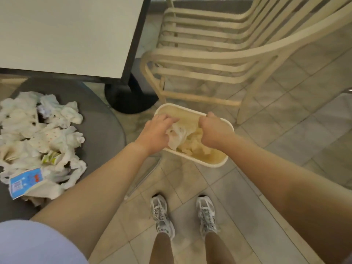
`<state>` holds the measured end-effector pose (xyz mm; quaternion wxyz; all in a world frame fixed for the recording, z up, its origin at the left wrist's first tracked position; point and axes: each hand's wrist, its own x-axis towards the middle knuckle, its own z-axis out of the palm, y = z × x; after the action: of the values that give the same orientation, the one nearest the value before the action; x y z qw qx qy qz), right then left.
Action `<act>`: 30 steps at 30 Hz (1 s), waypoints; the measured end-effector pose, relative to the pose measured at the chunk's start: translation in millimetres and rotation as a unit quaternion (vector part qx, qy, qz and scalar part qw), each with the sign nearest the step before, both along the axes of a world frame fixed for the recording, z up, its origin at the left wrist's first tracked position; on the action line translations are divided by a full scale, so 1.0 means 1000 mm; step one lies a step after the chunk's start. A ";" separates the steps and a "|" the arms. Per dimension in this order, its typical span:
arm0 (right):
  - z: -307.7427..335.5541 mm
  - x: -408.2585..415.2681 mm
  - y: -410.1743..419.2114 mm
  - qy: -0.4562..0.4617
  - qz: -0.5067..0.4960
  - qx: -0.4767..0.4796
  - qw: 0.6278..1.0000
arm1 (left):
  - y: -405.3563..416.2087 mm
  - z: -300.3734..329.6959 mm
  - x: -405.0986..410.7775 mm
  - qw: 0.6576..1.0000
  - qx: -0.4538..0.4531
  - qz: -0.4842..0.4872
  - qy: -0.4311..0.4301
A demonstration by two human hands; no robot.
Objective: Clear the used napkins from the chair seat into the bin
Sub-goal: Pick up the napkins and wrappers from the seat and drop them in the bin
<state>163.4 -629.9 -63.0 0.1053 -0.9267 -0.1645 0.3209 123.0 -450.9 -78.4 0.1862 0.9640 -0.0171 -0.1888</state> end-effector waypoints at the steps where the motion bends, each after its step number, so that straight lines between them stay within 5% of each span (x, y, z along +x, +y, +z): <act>1: 0.005 0.001 0.006 -0.014 -0.008 0.013 1.000 | 0.006 0.001 -0.002 1.000 -0.005 0.011 0.000; 20: 0.005 -0.062 0.275 -0.017 0.221 0.154 0.963 | 0.232 0.015 -0.132 0.961 0.042 0.265 -0.073; 24: -0.014 -0.085 0.321 0.021 0.278 0.133 0.951 | 0.289 -0.003 -0.158 0.953 0.067 0.295 -0.031; 30: -0.057 -0.104 0.369 0.066 0.327 0.109 0.936 | 0.344 -0.044 -0.160 0.964 0.129 0.208 0.102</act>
<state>59.4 -260.6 -119.7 0.1055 -0.7813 -0.4850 0.3784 -36.9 -106.9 -122.7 0.0964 0.9378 0.2275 -0.2438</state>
